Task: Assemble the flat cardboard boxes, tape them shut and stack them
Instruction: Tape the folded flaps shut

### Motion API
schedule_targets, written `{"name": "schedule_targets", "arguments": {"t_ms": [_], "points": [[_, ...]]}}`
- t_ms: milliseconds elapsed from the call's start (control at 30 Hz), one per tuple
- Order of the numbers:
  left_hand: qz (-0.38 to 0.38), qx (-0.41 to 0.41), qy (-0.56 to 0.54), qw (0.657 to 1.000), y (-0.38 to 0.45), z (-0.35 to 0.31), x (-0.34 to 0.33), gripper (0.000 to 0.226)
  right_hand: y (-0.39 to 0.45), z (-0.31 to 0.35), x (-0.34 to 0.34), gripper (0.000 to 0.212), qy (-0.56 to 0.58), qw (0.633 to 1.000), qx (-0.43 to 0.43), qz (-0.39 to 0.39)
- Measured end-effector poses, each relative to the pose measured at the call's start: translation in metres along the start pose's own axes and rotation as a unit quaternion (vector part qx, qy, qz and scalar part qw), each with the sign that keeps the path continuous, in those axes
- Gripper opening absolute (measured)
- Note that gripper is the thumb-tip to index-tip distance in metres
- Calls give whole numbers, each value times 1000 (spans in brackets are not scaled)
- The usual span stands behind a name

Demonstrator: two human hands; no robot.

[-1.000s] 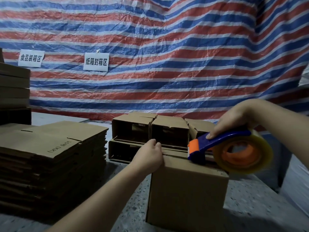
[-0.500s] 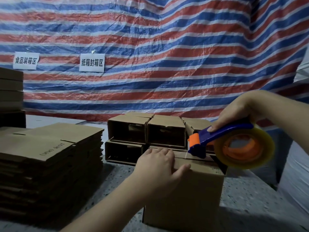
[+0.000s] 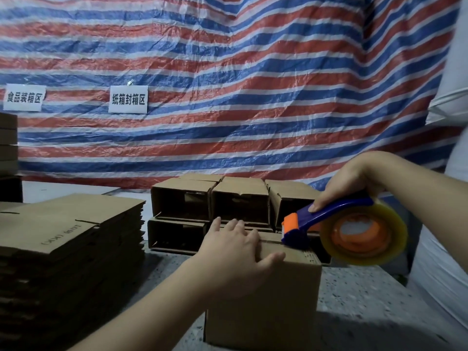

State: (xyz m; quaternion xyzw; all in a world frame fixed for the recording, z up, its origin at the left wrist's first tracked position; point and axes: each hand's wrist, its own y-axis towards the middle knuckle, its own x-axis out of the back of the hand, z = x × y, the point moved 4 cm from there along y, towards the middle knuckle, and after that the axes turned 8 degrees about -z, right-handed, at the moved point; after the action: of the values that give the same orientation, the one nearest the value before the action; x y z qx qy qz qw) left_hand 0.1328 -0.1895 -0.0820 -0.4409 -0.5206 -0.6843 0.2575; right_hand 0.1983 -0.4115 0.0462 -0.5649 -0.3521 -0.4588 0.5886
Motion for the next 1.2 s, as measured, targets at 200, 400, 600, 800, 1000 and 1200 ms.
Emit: {"name": "schedule_targets", "arguments": {"t_ms": [200,400,600,800,1000,1200], "points": [[-2,-30,-48,998,7,-35,-14,96,1,-3,-2,82,16,1000,11,1],[-15,-41,-29,999,4,-31,-11,95,-1,-18,10,89,39,999,29,21],[-45,-47,-30,997,3,-32,-11,84,4,-47,8,100,34,998,7,44],[-23,-32,-20,999,8,-36,-6,75,12,-53,-5,95,34,998,6,56],[2,-48,-50,998,19,-71,-6,87,12,-56,-9,95,53,997,13,63],[-17,-52,-29,998,14,-72,-9,73,10,-69,-2,111,74,996,33,41]]}}
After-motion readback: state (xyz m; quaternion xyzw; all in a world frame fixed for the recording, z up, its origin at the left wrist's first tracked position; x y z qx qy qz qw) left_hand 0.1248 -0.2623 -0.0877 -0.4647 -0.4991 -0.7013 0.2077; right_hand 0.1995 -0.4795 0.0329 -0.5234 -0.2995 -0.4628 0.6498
